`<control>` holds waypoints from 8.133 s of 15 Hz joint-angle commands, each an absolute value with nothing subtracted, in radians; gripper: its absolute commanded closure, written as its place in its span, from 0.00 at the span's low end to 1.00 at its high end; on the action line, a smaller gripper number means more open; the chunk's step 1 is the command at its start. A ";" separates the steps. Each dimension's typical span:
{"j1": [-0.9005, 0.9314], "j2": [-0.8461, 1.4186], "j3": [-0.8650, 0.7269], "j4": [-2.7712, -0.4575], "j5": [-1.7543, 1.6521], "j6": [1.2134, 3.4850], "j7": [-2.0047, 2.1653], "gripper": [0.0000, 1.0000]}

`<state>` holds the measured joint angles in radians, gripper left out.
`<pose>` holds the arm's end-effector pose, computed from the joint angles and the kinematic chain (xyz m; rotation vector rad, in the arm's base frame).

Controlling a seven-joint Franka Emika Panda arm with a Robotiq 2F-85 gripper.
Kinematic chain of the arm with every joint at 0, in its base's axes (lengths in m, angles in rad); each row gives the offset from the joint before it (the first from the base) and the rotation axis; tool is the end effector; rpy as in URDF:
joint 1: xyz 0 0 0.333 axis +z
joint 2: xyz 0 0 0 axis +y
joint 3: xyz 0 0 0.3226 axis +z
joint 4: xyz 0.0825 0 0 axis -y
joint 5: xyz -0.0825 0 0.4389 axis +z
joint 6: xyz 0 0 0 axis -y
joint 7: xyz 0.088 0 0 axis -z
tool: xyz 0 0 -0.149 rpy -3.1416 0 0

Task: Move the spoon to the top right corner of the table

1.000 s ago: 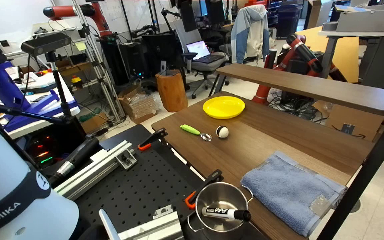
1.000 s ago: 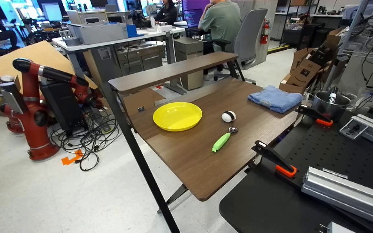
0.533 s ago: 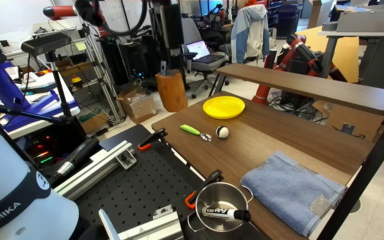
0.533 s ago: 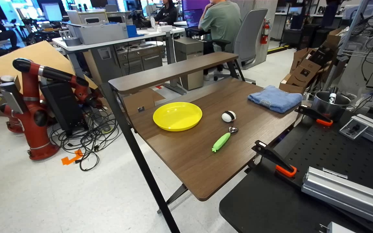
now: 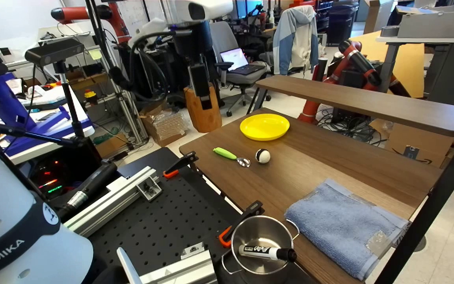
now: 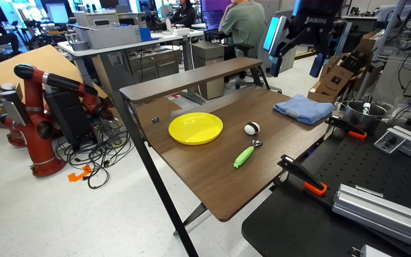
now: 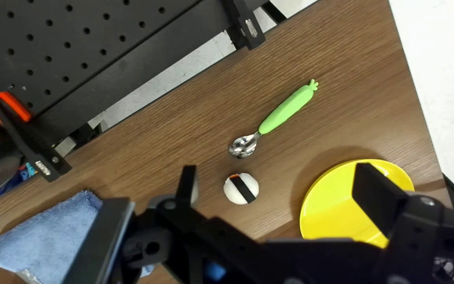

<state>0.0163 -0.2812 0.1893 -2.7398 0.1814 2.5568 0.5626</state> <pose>0.4248 0.0818 0.2359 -2.9547 0.7676 -0.1062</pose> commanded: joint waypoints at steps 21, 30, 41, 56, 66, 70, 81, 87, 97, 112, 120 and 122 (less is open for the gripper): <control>-0.027 0.527 0.374 -2.478 0.394 3.152 0.632 0.00; -0.060 0.621 0.364 -2.406 0.430 3.167 0.594 0.00; -0.086 0.616 0.381 -2.410 0.427 3.112 0.515 0.88; -0.262 0.408 0.529 -2.497 0.470 3.024 0.406 0.93; -0.430 0.257 0.406 -2.336 0.779 2.686 0.135 0.93; -0.358 0.280 0.218 -2.263 0.877 2.594 0.091 0.93; -0.269 0.526 0.006 -2.061 0.960 2.596 0.116 0.93; -0.278 0.662 -0.019 -1.910 0.966 2.596 0.157 0.93; -0.268 0.843 -0.055 -1.731 0.947 2.644 0.262 0.93; -0.277 0.822 -0.028 -1.713 0.960 2.644 0.267 0.00; -0.262 0.666 -0.036 -1.810 0.994 2.591 0.213 0.00; -0.259 0.637 -0.042 -1.832 0.996 2.583 0.209 0.00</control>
